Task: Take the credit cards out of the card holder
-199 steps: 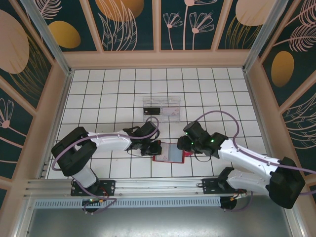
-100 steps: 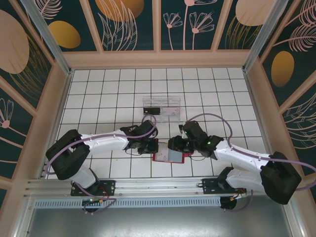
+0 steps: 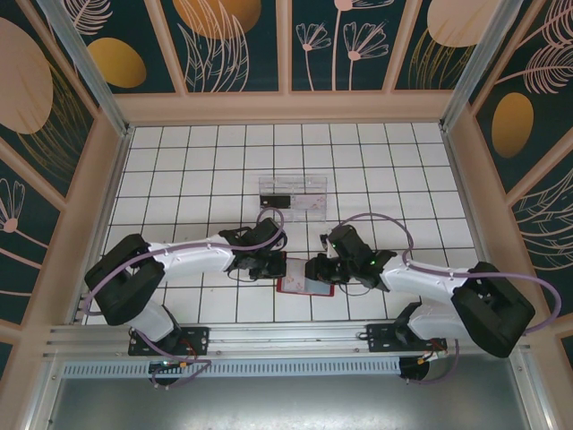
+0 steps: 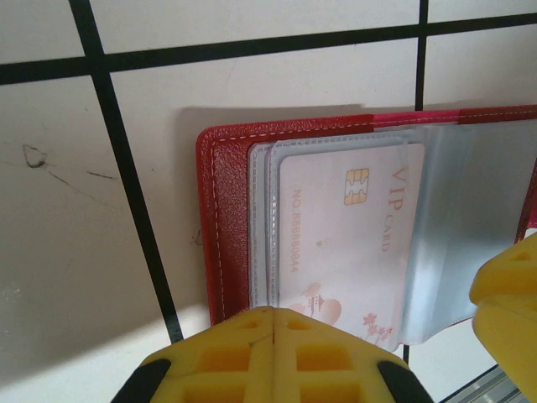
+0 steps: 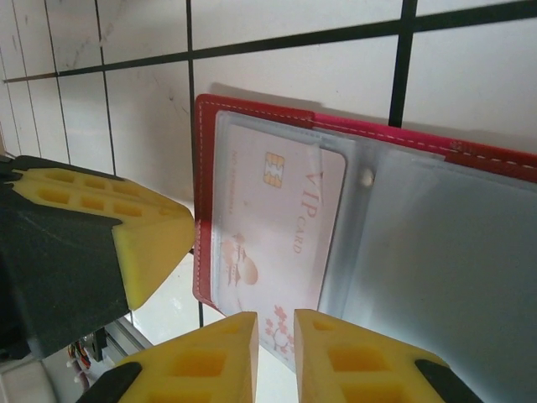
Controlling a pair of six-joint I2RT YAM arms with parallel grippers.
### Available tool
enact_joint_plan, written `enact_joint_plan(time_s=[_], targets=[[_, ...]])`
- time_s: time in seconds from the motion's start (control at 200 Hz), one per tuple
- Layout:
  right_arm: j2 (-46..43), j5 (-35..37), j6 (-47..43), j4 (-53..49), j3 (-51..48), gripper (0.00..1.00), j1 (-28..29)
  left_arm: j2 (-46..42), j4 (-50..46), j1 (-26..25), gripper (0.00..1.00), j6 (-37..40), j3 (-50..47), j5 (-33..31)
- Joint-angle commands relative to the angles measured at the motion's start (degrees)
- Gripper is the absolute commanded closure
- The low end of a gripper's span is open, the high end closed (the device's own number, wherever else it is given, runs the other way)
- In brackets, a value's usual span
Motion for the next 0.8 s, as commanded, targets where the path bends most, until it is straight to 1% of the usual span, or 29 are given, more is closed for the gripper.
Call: enact_joint_plan(time_s=[0.0,0.135,0.255,0.395,0.796], targets=[[2.0,-1.3,0.5,3.1,-0.9,0.83,-0.5,1.4,-0.7,-0.2,0.97,1.4,1.3,1.2],[3.1,-0.2,0.3,3.4,-1.3,0.84,-0.6,2.6,-0.4,-0.3,0.96,1.9,1.6,2.4],[3.9,-0.1,0.7,4.7,-1.9,0.86,-0.9,3.0,-0.7,-0.2,0.96,2.2,1.6,2.2],[5.0,-0.4,0.8,5.9,-2.3,0.85,-1.0,3.8,-2.1,-0.2,0.96,2.7,1.8,1.0],[6.5,-1.1,0.8,7.6,-2.4,0.83,-1.1,5.6,-2.6,-0.3,0.97,3.3,1.6,1.4]])
